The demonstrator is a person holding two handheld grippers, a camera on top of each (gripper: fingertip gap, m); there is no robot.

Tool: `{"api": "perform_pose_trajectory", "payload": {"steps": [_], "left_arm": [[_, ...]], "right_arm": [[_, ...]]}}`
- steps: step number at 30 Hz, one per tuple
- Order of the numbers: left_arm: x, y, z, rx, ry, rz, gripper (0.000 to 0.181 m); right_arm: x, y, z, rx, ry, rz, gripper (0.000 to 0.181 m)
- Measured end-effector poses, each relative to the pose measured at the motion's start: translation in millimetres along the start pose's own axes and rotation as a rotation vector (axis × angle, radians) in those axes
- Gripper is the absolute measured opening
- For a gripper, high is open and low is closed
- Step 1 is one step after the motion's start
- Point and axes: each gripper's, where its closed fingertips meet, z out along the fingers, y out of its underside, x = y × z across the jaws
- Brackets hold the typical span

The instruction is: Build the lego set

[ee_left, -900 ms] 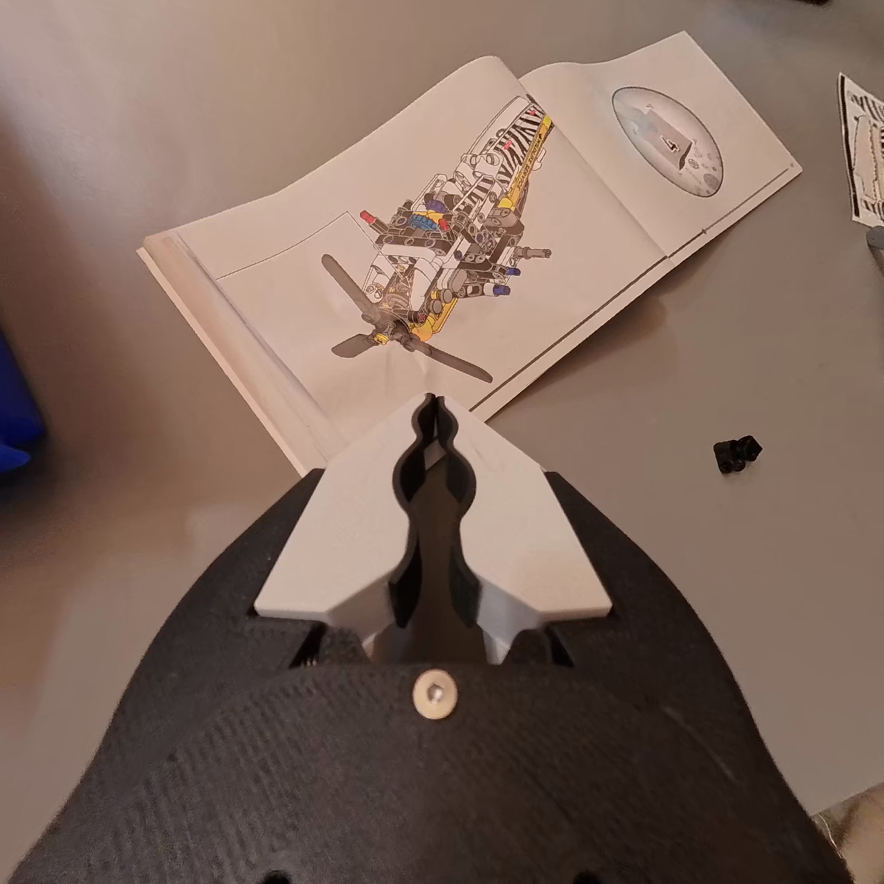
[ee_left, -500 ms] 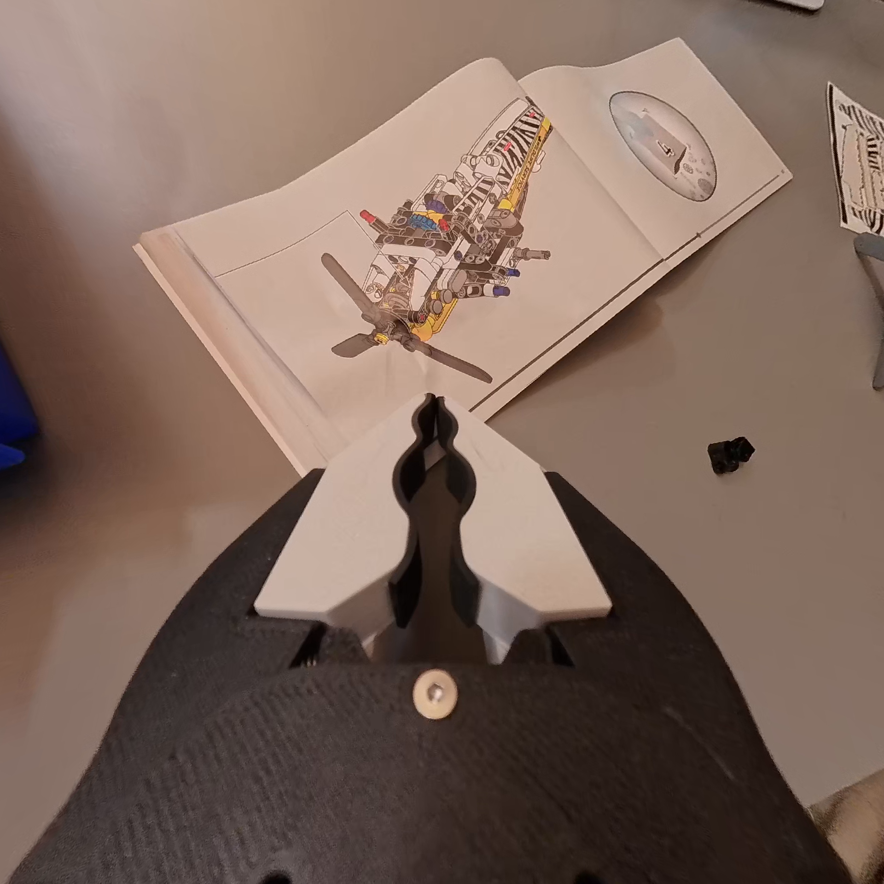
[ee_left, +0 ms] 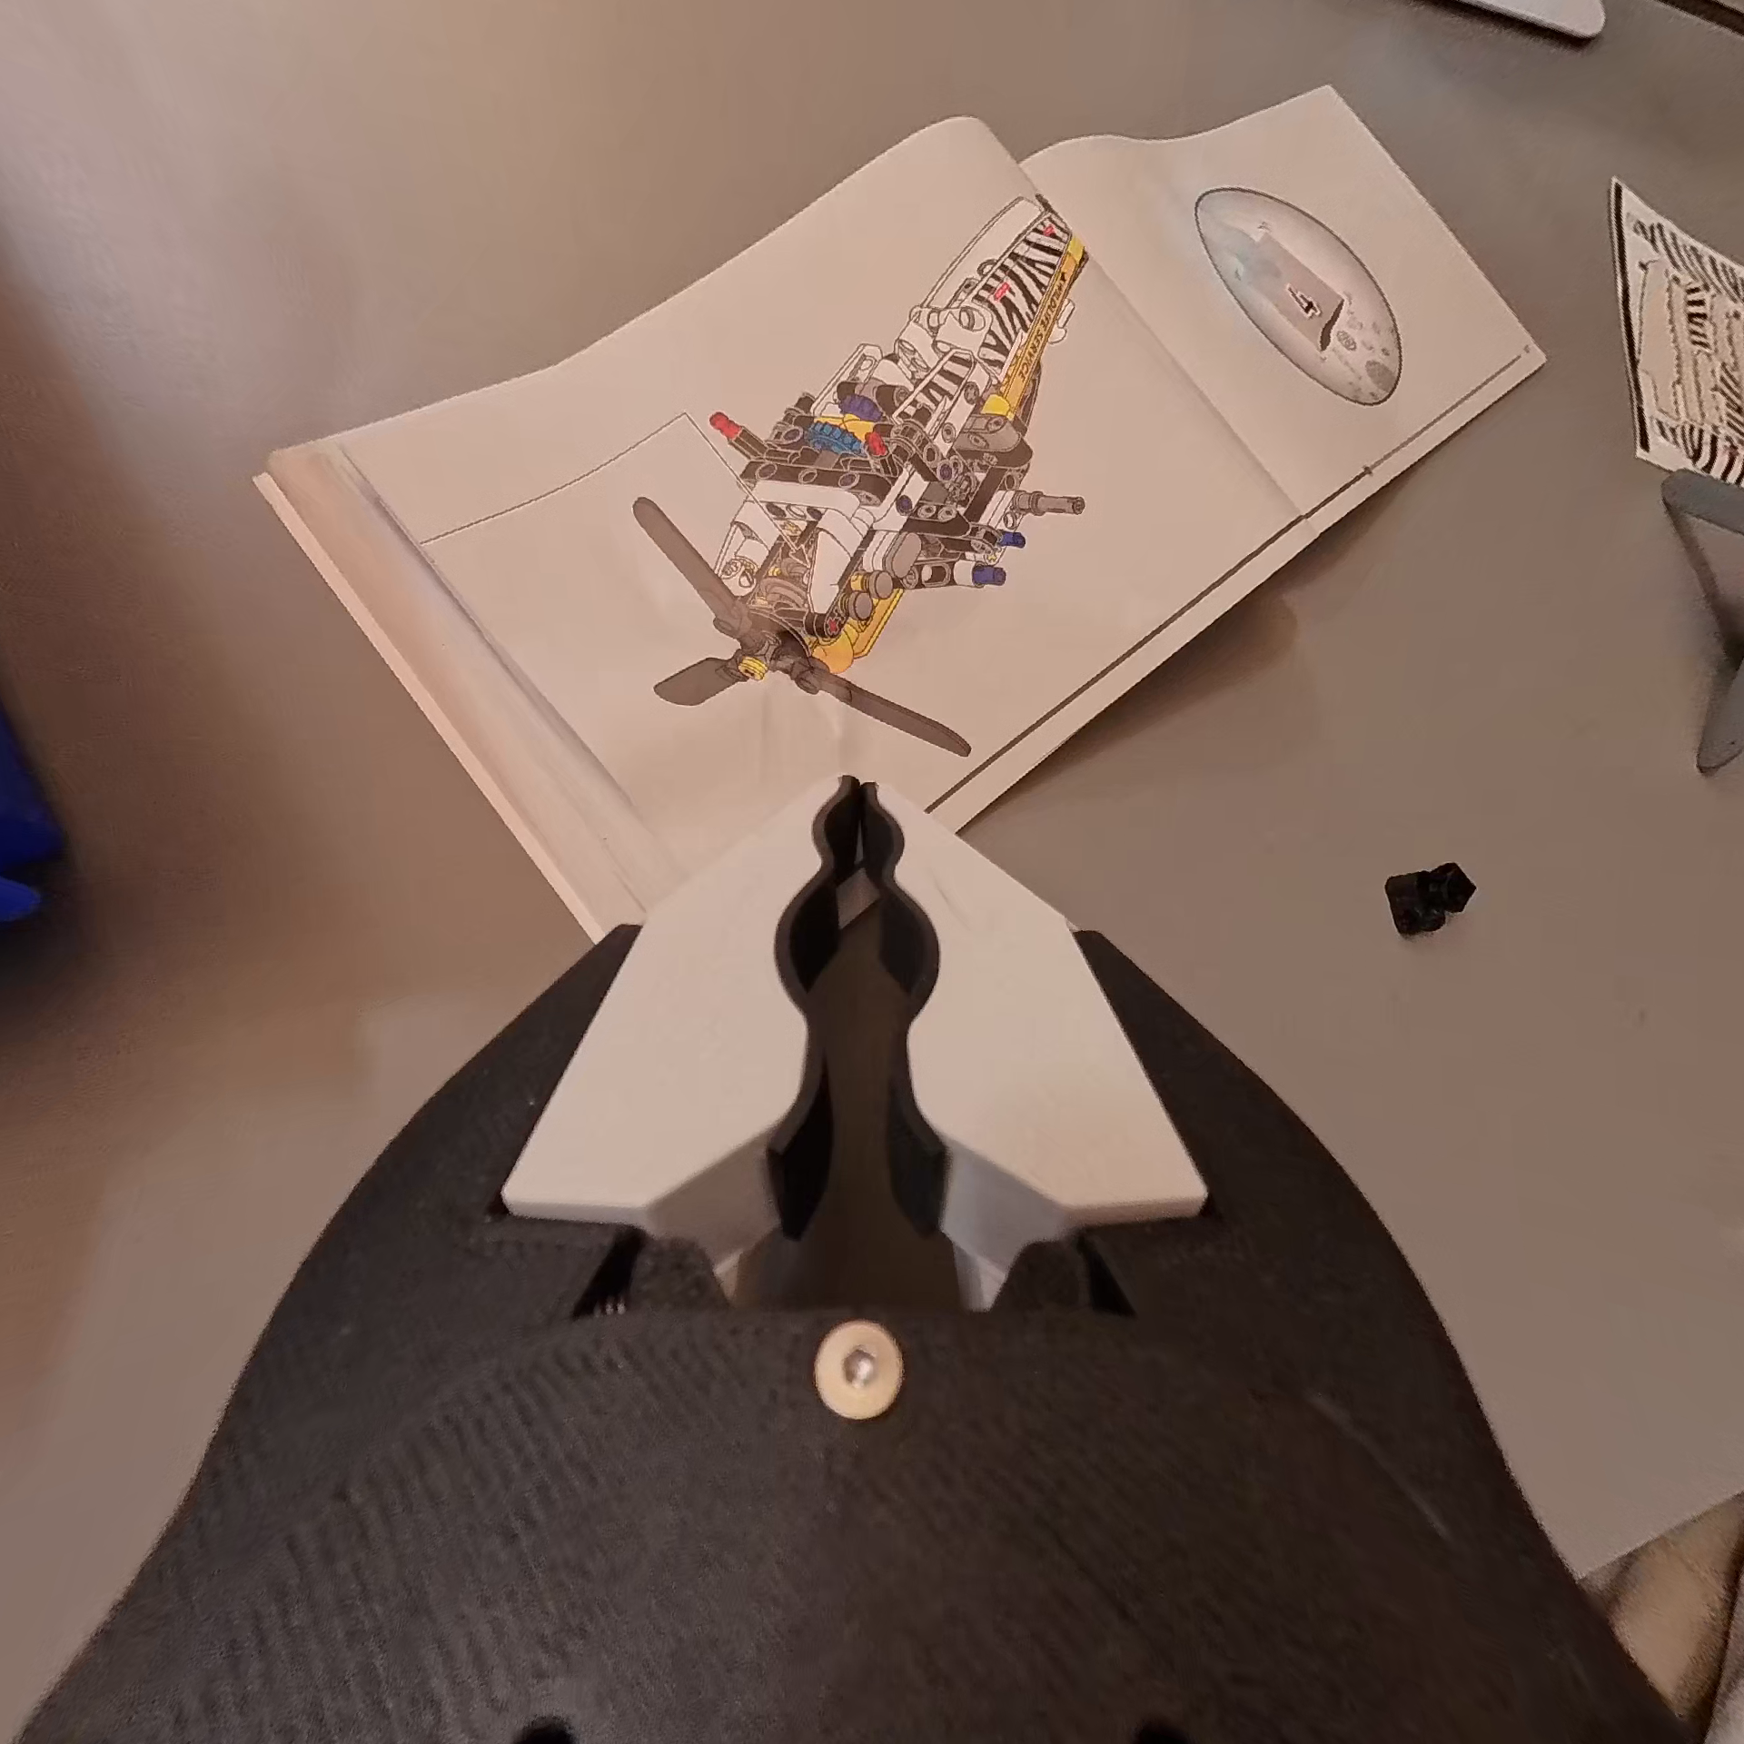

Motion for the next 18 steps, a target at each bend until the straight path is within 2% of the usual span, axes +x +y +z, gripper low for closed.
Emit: {"api": "perform_pose_trajectory", "payload": {"steps": [4,6,12,16,18], "left_arm": [[-0.1,0.0,0.0,0.000,0.003,-0.003,0.001],[0.1,0.1,0.0,0.000,0.008,-0.005,0.001],[0.4,0.1,0.0,0.000,0.015,-0.009,0.001],[0.6,0.1,0.0,-0.001,0.020,-0.012,0.001],[0.6,0.1,-0.1,-0.001,0.023,-0.014,0.001]], "right_arm": [[1.2,17.3,13.3,-0.141,-0.007,-0.044,0.051],[1.8,24.1,18.7,-0.198,-0.008,-0.073,0.047],[-2.9,26.6,24.1,-0.242,-0.076,0.010,0.035],[-9.8,27.4,24.0,-0.263,-0.130,0.074,0.012],[-7.8,27.5,24.0,-0.259,-0.113,0.094,0.012]]}}
